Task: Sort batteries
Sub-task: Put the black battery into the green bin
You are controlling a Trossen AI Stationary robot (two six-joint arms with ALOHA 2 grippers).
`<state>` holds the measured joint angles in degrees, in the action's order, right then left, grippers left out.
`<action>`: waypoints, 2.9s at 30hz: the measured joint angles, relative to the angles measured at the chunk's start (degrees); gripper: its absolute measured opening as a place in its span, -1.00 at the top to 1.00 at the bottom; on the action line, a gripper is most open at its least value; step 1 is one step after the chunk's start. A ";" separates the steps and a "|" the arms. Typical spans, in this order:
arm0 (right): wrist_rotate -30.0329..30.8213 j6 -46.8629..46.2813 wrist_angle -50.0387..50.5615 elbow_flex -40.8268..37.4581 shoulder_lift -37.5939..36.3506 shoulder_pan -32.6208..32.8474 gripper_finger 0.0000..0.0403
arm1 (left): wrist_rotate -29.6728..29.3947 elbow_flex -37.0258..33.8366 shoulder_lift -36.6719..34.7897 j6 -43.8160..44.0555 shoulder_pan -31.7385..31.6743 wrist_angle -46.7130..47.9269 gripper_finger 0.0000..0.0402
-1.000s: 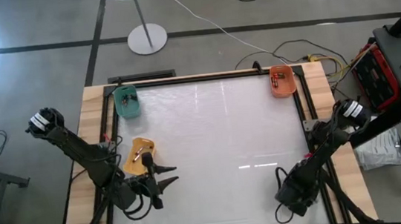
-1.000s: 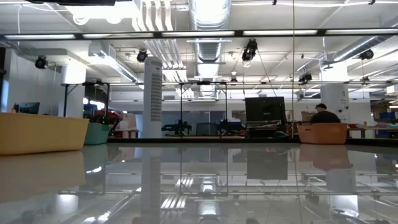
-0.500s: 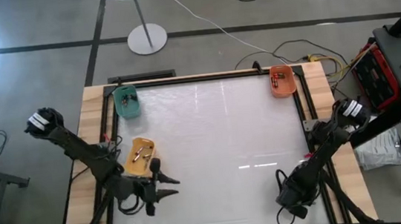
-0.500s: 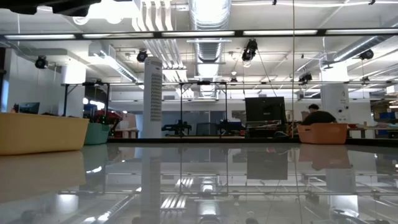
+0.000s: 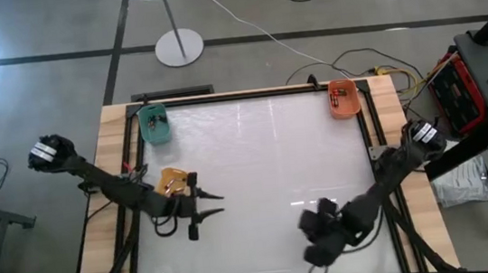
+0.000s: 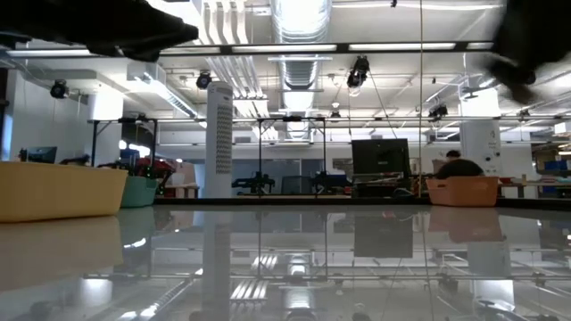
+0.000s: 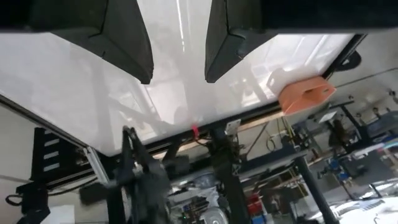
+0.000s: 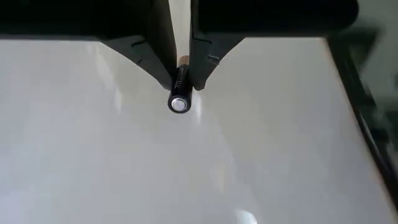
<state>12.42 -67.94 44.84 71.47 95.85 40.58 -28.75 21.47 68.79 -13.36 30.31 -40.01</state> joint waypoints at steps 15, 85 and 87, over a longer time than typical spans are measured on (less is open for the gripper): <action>20.11 51.44 -33.30 10.45 1.26 -12.12 0.93 | 5.87 0.00 6.35 3.49 -2.53 -16.94 0.37; 16.55 59.56 -35.71 14.47 1.66 -16.75 0.05 | 18.73 9.68 9.78 16.12 -9.87 -6.17 0.96; 16.55 60.05 -31.49 16.14 0.92 -15.25 -0.03 | 17.91 9.66 8.82 15.98 -9.99 -4.18 0.96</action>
<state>28.97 -7.89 13.35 87.61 96.77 25.33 -10.84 31.14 77.61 2.62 20.32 -44.19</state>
